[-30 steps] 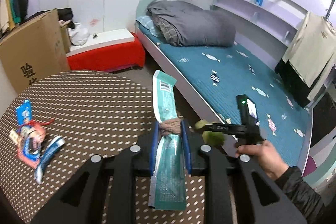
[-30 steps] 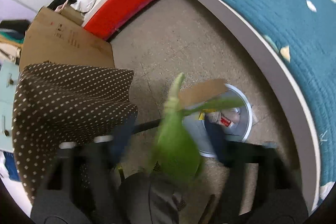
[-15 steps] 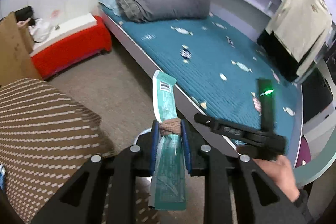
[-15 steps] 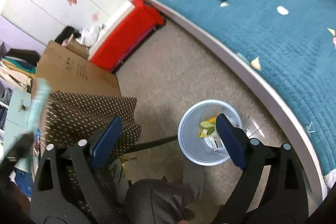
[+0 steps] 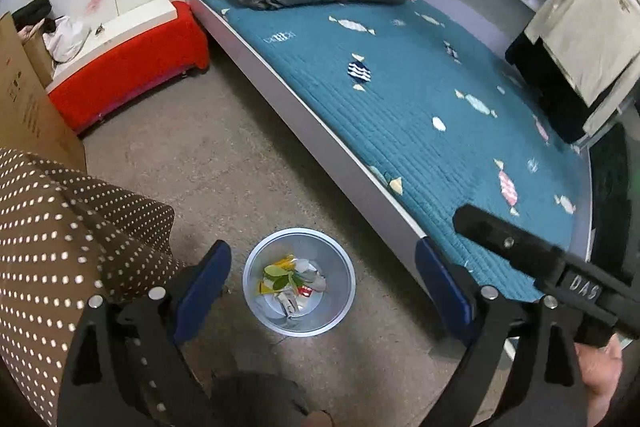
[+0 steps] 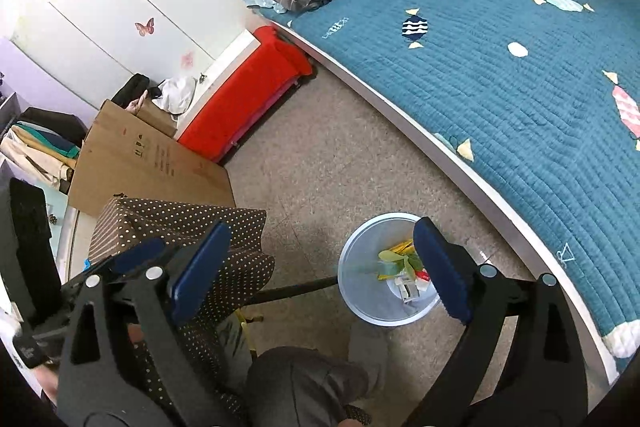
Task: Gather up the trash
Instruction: 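Move both tools back over the table toward the blue snack bags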
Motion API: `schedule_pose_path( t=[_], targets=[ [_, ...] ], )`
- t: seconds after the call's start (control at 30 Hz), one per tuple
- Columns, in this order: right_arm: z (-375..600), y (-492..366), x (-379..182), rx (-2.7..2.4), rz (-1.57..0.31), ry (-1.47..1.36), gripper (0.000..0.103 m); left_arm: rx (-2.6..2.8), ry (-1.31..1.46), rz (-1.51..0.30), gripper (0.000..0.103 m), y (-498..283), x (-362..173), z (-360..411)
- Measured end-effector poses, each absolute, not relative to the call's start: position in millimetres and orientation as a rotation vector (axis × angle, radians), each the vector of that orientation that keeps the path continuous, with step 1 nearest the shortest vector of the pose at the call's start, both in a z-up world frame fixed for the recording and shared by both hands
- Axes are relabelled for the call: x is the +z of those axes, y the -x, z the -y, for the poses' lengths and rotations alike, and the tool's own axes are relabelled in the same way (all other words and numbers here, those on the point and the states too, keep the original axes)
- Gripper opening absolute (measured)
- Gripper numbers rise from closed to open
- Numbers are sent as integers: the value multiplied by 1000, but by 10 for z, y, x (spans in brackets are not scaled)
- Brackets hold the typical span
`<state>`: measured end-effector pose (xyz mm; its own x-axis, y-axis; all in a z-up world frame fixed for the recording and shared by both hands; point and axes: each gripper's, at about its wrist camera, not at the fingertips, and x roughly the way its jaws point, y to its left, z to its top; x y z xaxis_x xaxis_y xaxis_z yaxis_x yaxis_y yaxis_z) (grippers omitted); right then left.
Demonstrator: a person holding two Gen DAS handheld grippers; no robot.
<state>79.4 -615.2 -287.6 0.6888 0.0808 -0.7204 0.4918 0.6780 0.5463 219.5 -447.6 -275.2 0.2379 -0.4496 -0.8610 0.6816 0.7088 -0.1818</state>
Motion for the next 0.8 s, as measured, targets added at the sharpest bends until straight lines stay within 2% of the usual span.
schedule_pose_path(
  t=[0.07,0.53,0.8],
  targets=[
    [6113,-785,-2857,-264,-793,-803,97,-778,-228,-1058,91,-2179,-2664,4393],
    [5492,-832,-2274,-223,-752,-686,97,-717,-182,-906,92,-1898,-2038,3676],
    [4921,-941,-1869,-140,-733,-583,97,-660,-132,-828,93,-1769,-1734,3021]
  ],
)
